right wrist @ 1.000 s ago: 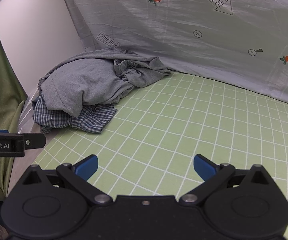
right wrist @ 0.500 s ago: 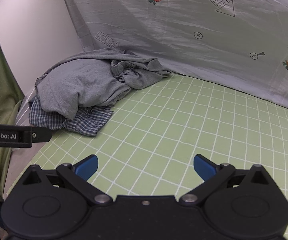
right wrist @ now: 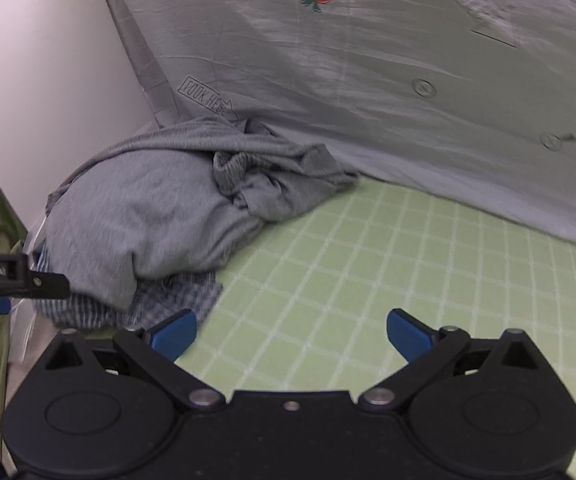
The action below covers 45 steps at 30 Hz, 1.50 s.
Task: Fold clothes
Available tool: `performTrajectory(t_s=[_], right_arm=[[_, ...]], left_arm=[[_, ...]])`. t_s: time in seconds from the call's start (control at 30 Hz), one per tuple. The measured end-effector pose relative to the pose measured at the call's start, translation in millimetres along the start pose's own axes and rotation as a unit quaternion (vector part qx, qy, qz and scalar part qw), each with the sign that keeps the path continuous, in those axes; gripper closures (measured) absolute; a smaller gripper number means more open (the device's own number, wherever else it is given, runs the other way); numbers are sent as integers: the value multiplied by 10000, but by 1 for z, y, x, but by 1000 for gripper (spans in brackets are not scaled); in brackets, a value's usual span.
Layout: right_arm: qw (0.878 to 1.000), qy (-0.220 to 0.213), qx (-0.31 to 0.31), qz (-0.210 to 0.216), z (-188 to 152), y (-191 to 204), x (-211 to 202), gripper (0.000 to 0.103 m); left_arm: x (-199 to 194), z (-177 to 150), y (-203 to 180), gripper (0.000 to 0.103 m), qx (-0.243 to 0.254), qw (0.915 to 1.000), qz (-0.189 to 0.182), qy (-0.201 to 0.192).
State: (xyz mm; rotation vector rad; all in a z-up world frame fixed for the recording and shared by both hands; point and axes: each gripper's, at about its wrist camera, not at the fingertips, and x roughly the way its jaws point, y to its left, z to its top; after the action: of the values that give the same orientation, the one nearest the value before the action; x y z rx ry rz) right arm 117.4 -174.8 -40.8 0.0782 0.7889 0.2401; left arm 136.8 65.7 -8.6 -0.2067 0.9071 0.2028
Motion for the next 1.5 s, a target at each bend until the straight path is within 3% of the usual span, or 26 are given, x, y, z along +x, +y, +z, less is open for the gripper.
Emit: performTrajectory(t_s=[0.1, 0.3, 0.37, 0.43, 0.63, 0.7, 0.73, 0.77, 0.8, 0.87, 1.0, 1.1, 1.27, 1.33, 1.43, 1.5], right_arm=[[9999, -41, -124, 15, 22, 9, 31, 5], [9995, -131, -276, 124, 62, 34, 99, 17], [9992, -162, -293, 222, 73, 43, 121, 20], [9991, -163, -291, 278, 81, 52, 142, 24], [9996, -188, -74, 202, 99, 68, 193, 36], [9996, -245, -47, 135, 105, 70, 204, 45], [9995, -251, -22, 187, 108, 68, 208, 56], [9994, -240, -3, 266, 110, 65, 210, 86], [9992, -253, 11, 301, 110, 62, 210, 93], [9990, -366, 2, 255, 107, 55, 200, 95], [9981, -545, 168, -223, 78, 23, 157, 96], [9932, -549, 579, -845, 37, -21, 113, 96], [9612, -443, 1143, -2472, -44, -113, 40, 97], [9439, -415, 1306, -3006, -68, -148, 21, 97], [9260, -487, 1517, -3422, -74, -177, 6, 96], [9269, -482, 1451, -3428, -70, -181, 10, 96]], left_arm=[[19, 28, 15, 2, -205, 9997, 68, -61], [65, 67, 38, 25, -621, 9978, 124, 183], [77, 73, 44, 29, -708, 9972, 52, 233], [85, 77, 47, 40, -716, 9970, -16, 287], [98, 82, 47, 46, -768, 9965, -26, 343], [102, 79, 46, 46, -739, 9967, 5, 332], [103, 79, 46, 46, -731, 9968, 19, 327], [103, 78, 46, 46, -733, 9968, 24, 324], [103, 78, 45, 45, -736, 9968, 35, 323], [101, 77, 45, 45, -728, 9968, 65, 310], [93, 72, 42, 45, -660, 9973, 137, 276], [84, 67, 41, 45, -634, 9975, 157, 256], [69, 53, 41, 44, -574, 9981, 79, 213], [63, 52, 38, 36, -542, 9984, 27, 153], [55, 54, 35, 33, -459, 9989, -59, 3], [53, 57, 33, 28, -438, 9990, -82, -104]])
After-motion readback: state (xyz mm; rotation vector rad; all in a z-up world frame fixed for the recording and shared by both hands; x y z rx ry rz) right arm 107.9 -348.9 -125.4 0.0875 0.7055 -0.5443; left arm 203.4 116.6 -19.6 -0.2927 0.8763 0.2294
